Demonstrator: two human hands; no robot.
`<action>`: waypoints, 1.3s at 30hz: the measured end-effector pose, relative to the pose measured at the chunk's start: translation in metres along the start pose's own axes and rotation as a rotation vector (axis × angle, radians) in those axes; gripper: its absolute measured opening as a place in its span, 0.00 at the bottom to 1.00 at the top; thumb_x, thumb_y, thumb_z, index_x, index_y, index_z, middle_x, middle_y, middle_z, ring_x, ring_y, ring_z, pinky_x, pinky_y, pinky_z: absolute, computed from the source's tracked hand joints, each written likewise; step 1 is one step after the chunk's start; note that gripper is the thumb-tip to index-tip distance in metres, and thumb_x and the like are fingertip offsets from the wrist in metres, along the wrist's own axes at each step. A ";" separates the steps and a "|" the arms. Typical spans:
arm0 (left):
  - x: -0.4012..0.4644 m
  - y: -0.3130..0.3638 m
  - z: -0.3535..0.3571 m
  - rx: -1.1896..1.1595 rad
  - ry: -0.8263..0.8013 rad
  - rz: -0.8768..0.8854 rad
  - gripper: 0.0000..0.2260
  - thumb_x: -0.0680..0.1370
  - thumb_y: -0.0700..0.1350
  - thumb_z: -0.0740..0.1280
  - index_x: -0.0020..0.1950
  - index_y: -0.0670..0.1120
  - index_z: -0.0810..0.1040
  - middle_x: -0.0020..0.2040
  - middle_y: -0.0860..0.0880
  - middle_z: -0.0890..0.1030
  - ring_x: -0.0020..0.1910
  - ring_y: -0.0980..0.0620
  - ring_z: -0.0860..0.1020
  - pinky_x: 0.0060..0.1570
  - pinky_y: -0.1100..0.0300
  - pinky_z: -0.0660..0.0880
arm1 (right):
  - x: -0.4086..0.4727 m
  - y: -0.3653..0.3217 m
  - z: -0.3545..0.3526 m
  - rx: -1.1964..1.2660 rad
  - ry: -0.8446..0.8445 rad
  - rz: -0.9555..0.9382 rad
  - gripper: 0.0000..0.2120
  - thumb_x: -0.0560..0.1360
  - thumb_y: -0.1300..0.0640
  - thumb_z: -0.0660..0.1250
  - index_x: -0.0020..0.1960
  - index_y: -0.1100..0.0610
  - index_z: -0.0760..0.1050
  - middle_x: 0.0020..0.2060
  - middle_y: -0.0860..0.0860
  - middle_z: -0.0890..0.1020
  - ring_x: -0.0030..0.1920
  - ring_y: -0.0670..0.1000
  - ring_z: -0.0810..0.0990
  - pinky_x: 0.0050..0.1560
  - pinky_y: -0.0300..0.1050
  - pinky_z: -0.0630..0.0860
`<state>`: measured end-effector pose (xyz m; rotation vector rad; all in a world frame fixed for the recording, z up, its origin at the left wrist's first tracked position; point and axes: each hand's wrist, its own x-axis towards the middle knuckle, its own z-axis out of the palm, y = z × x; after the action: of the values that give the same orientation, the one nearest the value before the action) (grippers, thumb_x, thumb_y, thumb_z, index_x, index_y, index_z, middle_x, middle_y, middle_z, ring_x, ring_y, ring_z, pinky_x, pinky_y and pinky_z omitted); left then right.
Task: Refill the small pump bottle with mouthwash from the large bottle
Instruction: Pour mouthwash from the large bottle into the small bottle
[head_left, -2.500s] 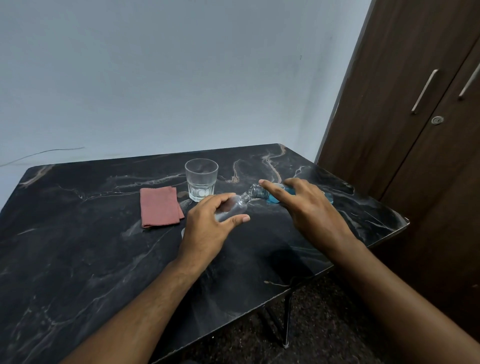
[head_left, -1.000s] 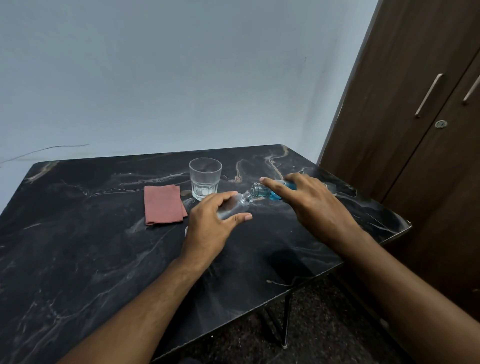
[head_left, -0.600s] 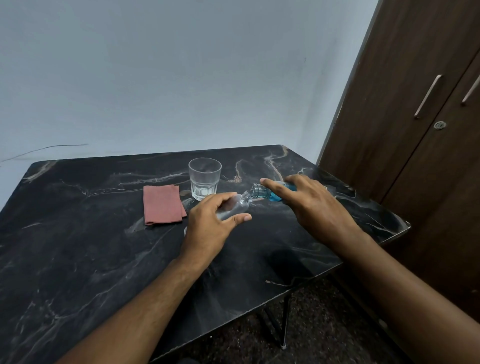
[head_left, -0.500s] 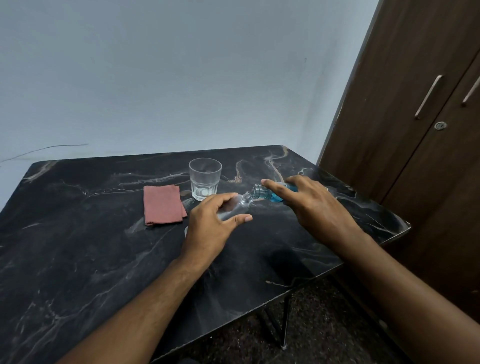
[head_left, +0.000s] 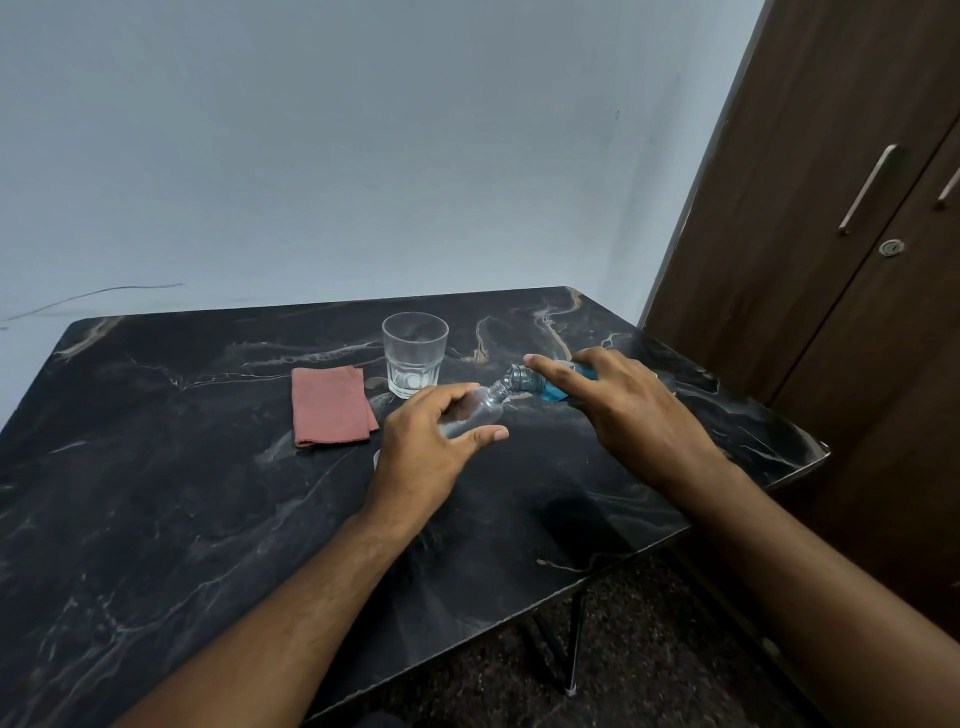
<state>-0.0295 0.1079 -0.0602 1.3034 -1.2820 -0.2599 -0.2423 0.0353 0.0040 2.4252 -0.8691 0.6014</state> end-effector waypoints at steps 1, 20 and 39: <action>0.000 0.000 0.000 0.002 0.000 0.001 0.22 0.65 0.50 0.82 0.58 0.52 0.84 0.50 0.56 0.84 0.52 0.57 0.82 0.56 0.57 0.82 | 0.000 0.000 -0.001 -0.003 0.001 -0.001 0.42 0.72 0.69 0.76 0.77 0.44 0.64 0.54 0.56 0.78 0.44 0.54 0.76 0.43 0.42 0.66; 0.000 -0.003 0.000 -0.006 -0.003 -0.006 0.23 0.65 0.51 0.82 0.59 0.51 0.84 0.51 0.55 0.84 0.52 0.57 0.82 0.55 0.56 0.82 | 0.005 0.000 -0.007 -0.031 -0.036 -0.008 0.42 0.72 0.70 0.75 0.78 0.44 0.65 0.55 0.57 0.78 0.46 0.54 0.77 0.44 0.43 0.65; 0.000 -0.002 -0.001 -0.002 0.001 0.000 0.23 0.65 0.52 0.81 0.59 0.52 0.84 0.51 0.56 0.84 0.52 0.58 0.82 0.55 0.58 0.82 | 0.007 0.001 -0.006 -0.032 -0.087 -0.017 0.42 0.73 0.70 0.73 0.79 0.44 0.61 0.57 0.57 0.77 0.48 0.54 0.76 0.45 0.46 0.73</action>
<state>-0.0279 0.1074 -0.0615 1.3020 -1.2809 -0.2607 -0.2396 0.0350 0.0133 2.4428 -0.8854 0.4753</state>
